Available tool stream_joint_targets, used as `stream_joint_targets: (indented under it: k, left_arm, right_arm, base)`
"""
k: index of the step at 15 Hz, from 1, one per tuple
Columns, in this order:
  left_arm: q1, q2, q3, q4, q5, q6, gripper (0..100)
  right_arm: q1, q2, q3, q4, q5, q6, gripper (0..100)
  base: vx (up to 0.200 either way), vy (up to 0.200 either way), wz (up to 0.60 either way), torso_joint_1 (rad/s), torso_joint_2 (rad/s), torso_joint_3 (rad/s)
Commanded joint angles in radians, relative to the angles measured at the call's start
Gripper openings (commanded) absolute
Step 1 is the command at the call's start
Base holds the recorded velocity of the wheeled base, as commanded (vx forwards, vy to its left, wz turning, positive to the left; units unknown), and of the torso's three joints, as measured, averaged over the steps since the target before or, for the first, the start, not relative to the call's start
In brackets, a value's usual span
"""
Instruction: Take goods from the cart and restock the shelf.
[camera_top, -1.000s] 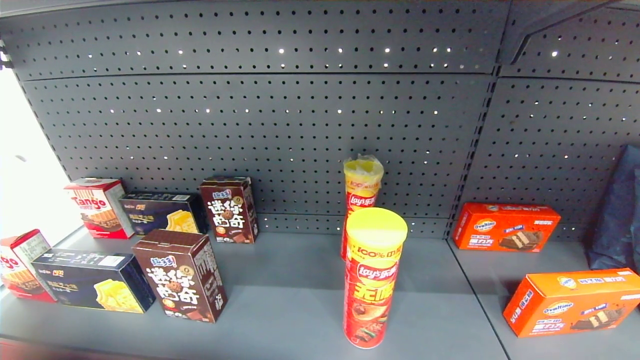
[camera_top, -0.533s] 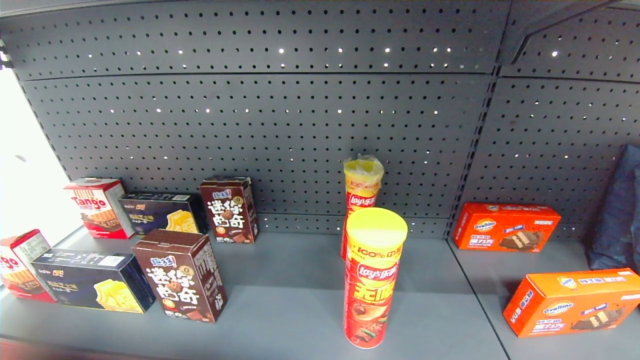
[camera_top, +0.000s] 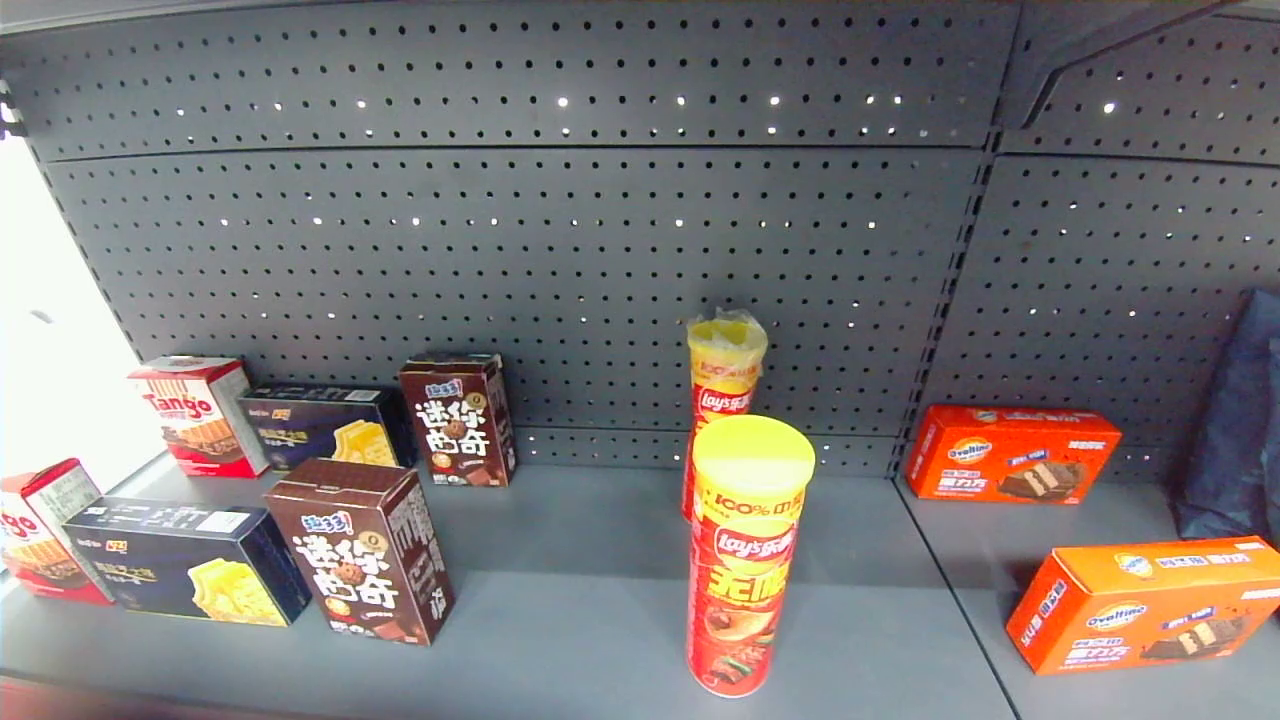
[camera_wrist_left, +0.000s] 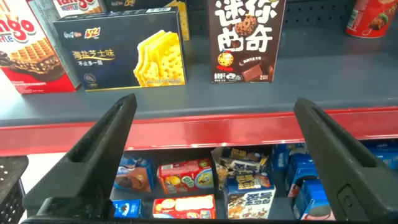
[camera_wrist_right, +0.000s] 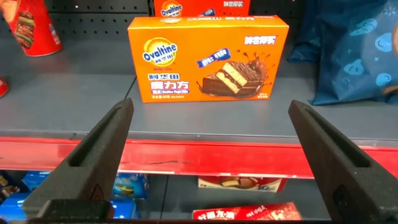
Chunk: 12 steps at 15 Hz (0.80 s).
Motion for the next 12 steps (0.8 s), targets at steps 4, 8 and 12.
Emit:
stream_joint_targets:
  k: [4, 8, 12]
  left_arm:
    - [-0.001, -0.004, 0.000, 0.000, 0.000, 0.000, 100]
    - [-0.001, -0.004, 0.000, 0.000, 0.000, 0.000, 100]
    - [-0.001, -0.004, 0.000, 0.000, 0.000, 0.000, 100]
  right_arm:
    - [0.002, -0.005, 0.000, 0.001, 0.023, -0.016, 100]
    - [0.000, -0.005, 0.000, -0.001, 0.025, -0.008, 100]
    - [0.002, -0.005, 0.000, -0.001, 0.023, -0.008, 100]
  base:
    - [0.000, 0.000, 0.00, 0.000, 0.00, 0.000]
    - [0.000, 0.000, 0.00, 0.000, 0.00, 0.000]
    - [0.000, 0.000, 0.00, 0.000, 0.00, 0.000]
